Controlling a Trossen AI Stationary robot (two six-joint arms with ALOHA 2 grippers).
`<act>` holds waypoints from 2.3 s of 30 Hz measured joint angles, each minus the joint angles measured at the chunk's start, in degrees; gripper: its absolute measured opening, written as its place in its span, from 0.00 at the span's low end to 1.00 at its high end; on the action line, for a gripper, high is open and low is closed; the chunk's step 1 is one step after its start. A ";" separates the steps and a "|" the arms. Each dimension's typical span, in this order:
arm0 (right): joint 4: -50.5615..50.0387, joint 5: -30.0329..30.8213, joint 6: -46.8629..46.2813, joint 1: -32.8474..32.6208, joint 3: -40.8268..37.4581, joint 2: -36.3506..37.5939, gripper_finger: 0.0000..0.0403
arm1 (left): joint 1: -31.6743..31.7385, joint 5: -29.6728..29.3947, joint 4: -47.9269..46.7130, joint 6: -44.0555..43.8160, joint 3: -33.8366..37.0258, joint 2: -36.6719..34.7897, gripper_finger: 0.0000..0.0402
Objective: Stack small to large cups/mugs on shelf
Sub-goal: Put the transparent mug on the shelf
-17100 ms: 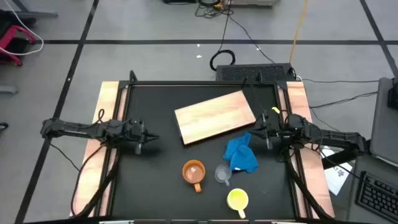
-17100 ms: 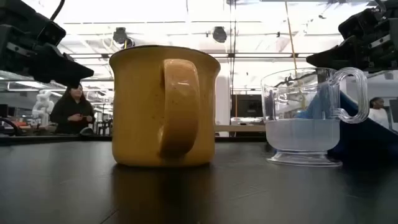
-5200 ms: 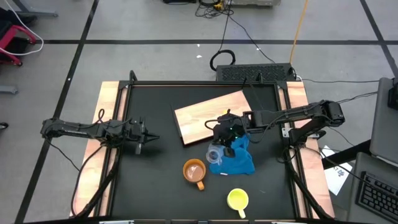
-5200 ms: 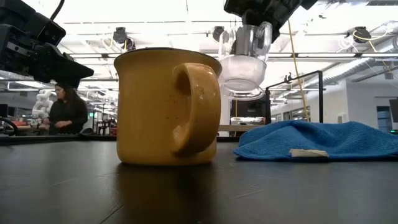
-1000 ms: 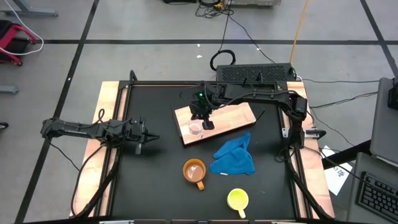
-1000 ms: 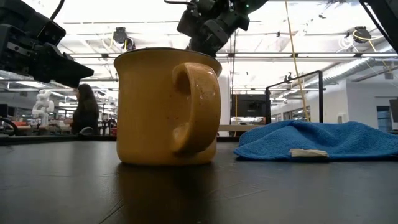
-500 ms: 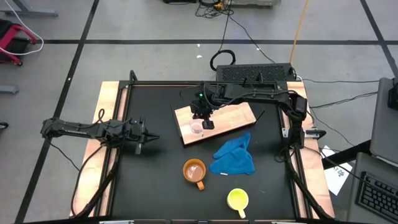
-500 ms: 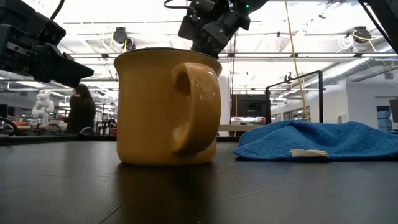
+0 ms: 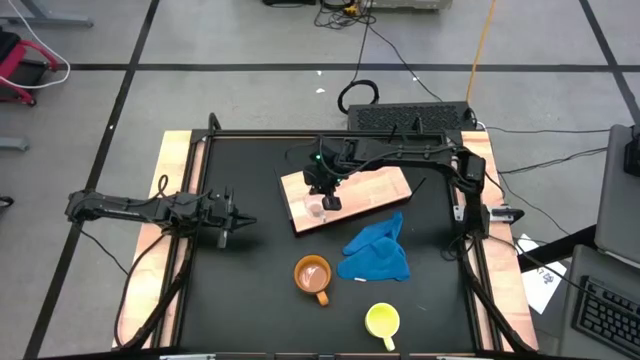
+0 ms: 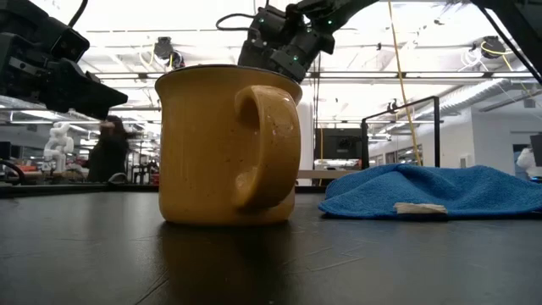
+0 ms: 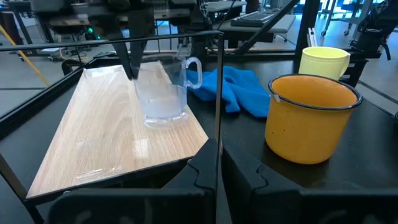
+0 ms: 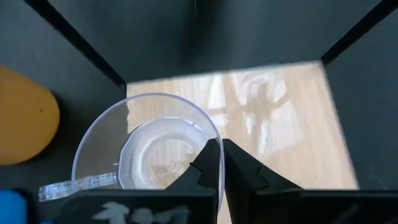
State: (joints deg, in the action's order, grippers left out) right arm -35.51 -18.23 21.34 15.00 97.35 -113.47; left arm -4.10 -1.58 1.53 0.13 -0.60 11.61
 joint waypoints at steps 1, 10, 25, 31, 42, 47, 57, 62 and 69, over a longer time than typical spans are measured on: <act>-0.18 -0.02 0.00 0.00 -0.01 -0.30 0.00 | 0.00 0.00 0.01 0.01 0.00 -0.01 0.06; 0.57 -0.05 -0.20 0.00 0.01 -0.61 0.00 | -0.01 0.00 0.01 0.01 0.00 -0.01 0.06; 3.34 -0.04 -2.22 0.12 -2.10 -0.44 0.00 | 0.00 0.00 0.00 0.01 0.00 -0.01 0.06; 4.89 -0.10 -2.67 0.79 -4.05 -0.30 0.00 | 0.00 0.00 0.01 0.01 0.00 0.01 0.06; 4.21 1.73 -0.69 0.32 -4.14 -0.35 0.00 | 0.00 -0.01 0.00 0.00 0.00 -0.01 0.06; 3.60 7.74 2.23 -1.75 -4.09 -0.11 0.00 | 0.00 -0.01 0.00 0.01 0.00 -0.01 0.06; 3.36 10.67 2.38 -2.65 -4.12 -0.15 0.00 | 0.00 -0.02 0.01 0.01 0.00 0.01 0.06; 3.30 10.94 2.51 -3.07 -4.14 -0.19 0.00 | 0.00 -0.02 -0.01 0.01 0.00 0.01 0.06; 3.29 11.39 2.51 -3.88 -4.20 -0.22 0.00 | 0.00 -0.02 0.01 0.01 0.00 0.01 0.06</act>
State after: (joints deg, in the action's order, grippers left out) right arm -32.21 -6.84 23.86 11.13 93.14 -113.69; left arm -4.10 -1.61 1.54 0.14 -0.60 11.61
